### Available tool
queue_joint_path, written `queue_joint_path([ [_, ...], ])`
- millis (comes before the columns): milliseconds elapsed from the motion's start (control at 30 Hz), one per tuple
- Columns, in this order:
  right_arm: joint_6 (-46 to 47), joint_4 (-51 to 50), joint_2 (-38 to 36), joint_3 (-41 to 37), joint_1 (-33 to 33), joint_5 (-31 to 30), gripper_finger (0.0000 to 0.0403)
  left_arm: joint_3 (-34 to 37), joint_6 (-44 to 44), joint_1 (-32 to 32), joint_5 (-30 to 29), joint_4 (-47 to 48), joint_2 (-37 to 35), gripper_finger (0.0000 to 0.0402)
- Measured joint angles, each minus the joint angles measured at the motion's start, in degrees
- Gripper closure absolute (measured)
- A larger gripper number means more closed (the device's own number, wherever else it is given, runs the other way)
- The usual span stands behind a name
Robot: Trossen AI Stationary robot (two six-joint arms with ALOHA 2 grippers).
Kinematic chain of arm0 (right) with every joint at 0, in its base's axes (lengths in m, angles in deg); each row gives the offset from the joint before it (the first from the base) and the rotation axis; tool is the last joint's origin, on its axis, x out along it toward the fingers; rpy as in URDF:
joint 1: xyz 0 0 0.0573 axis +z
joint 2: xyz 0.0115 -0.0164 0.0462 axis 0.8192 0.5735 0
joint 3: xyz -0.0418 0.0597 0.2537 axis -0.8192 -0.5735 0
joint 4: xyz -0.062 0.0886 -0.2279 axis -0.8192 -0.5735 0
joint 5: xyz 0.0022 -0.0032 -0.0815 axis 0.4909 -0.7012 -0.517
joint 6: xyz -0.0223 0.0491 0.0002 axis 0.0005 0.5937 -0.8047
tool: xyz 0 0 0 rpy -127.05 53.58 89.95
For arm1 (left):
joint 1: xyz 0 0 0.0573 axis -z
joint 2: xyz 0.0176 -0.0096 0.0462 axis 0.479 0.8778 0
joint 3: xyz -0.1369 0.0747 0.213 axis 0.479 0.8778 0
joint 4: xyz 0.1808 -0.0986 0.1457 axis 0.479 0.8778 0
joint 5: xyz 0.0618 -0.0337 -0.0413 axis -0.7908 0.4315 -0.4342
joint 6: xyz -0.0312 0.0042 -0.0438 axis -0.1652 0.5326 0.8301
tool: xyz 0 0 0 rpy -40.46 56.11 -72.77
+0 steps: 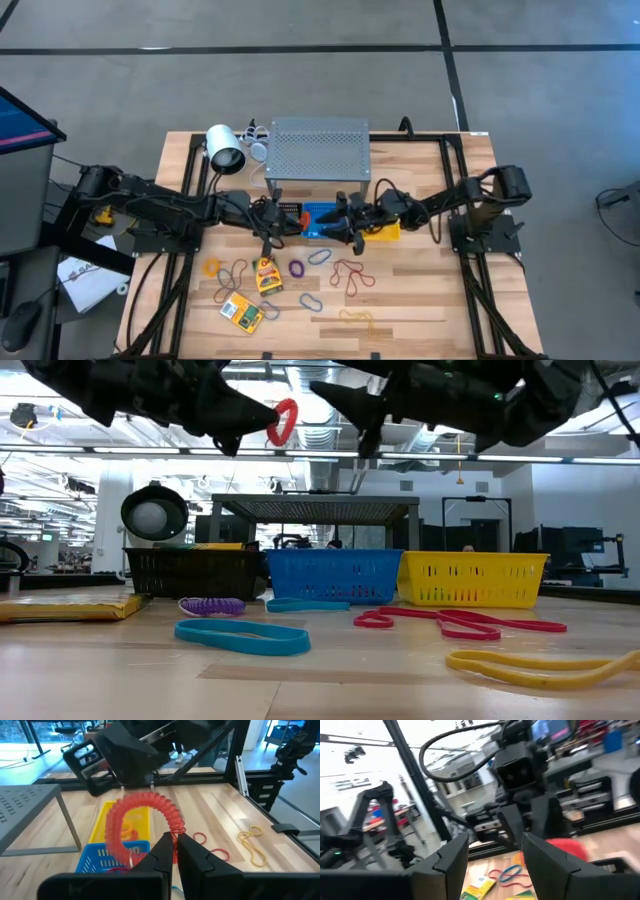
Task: Pick & Place Office Desk Supplies
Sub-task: Put the orange spiral keychain into the yellow bin
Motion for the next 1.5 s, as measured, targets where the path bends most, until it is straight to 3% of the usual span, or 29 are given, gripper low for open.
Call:
queue_joint_path([
  [333,2.1,0.0,3.0,1.8,-0.5,2.4,0.0223,0.0,-3.4,2.7,-6.1,-0.6,-0.5,0.0394],
  [1500,2.1,-1.8,3.0,5.0,-0.7,2.3,0.0223,-1.0,-6.1,4.6,-6.1,-2.7,-0.5,0.0394],
])
